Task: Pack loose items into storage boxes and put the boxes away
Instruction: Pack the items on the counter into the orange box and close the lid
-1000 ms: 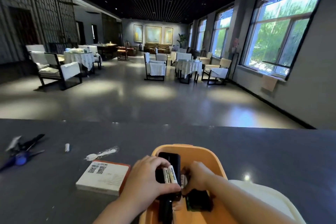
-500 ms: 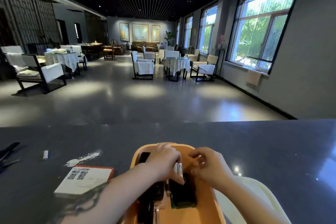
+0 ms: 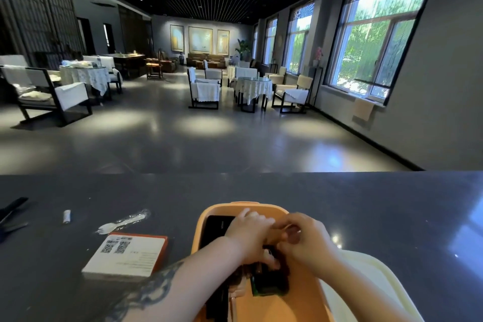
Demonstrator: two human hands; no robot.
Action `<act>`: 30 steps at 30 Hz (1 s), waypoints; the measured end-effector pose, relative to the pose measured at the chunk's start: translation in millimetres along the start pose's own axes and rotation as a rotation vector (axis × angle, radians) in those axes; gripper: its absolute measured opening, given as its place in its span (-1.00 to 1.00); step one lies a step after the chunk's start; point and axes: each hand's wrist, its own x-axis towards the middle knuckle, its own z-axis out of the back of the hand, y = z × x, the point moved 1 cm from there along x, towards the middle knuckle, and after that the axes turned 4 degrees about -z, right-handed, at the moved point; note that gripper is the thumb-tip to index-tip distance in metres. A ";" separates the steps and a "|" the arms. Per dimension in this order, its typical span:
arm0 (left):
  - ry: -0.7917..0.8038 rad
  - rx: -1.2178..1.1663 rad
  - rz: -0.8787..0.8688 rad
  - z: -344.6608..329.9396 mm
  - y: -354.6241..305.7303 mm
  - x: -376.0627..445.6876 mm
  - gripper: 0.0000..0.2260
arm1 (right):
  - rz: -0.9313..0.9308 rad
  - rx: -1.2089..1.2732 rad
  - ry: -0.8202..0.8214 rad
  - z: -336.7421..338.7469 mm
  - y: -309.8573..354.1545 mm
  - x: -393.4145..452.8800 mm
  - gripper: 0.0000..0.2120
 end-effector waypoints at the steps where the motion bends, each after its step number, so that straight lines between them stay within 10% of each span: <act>1: -0.116 -0.108 0.019 1.1 4.7 -7.0 -0.50 | 0.003 0.007 -0.011 -0.9 3.1 -1.8 -0.67; 11: -0.886 -0.891 0.485 -21.3 75.1 -190.5 -0.80 | 0.116 0.113 0.195 -58.2 102.2 -29.7 -0.71; 30: -0.642 -0.545 0.690 -20.4 323.6 -364.5 -0.78 | 0.143 -0.087 0.274 -270.5 281.0 45.2 -0.85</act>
